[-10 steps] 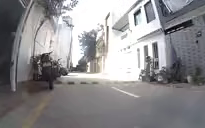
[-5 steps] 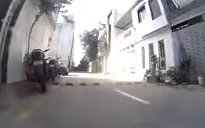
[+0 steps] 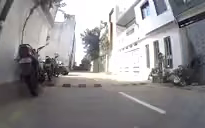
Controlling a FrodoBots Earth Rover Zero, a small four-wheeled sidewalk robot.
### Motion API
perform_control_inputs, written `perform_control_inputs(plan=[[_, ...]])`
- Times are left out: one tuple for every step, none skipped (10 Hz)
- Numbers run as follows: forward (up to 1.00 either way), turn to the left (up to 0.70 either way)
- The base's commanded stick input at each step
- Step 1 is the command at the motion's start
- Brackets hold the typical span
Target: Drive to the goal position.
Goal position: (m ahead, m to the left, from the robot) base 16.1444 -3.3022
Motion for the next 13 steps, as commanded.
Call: perform_control_inputs(plan=[[0.7, 0.0], [0.7, 0.0], [0.7, 0.0], [0.7, 0.06], [0.7, 0.22], [0.7, 0.33], [0.7, 0.35], [0.7, 0.09], [0.7, 0.0], [0.7, 0.0], [0.7, 0.0], [0.7, 0.0], [0.7, 0.0]])
